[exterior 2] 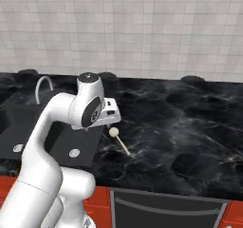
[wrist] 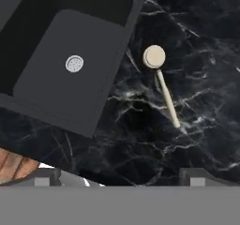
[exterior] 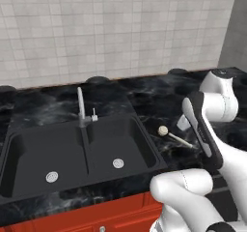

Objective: Grab the spray bottle from the cabinet, then place it next to the cutting board for sanitizing. Then grab the dish brush from the countertop next to the sink and place it next to the cutting board.

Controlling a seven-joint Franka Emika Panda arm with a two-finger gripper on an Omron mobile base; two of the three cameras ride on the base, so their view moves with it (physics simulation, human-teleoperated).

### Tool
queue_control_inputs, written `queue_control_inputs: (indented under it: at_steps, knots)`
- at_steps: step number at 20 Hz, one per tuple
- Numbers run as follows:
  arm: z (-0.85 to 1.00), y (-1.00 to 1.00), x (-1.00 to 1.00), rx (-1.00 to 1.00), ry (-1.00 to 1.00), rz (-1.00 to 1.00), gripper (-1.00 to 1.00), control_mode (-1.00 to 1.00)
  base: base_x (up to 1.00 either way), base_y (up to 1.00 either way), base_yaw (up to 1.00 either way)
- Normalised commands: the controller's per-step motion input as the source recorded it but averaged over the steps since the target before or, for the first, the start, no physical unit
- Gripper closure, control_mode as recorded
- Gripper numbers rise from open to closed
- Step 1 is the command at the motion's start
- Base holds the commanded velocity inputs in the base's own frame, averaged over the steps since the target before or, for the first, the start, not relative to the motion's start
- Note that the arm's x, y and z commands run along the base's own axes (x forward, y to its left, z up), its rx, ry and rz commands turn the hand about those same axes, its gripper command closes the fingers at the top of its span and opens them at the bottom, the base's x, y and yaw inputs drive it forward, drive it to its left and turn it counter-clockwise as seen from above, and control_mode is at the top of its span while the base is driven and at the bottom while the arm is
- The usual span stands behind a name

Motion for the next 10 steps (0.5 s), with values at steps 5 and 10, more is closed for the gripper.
queue_control_inputs:
  at_steps: [5, 10]
  knots:
    - [-0.83, -0.08, 1.00, 0.00, 0.25, 0.34, -1.00, -1.00, 0.00, 0.00, 0.00]
    - [-0.56, -0.02, 0.87, 0.00, 0.09, 0.18, -1.00, -1.00, 0.00, 0.00, 0.00]
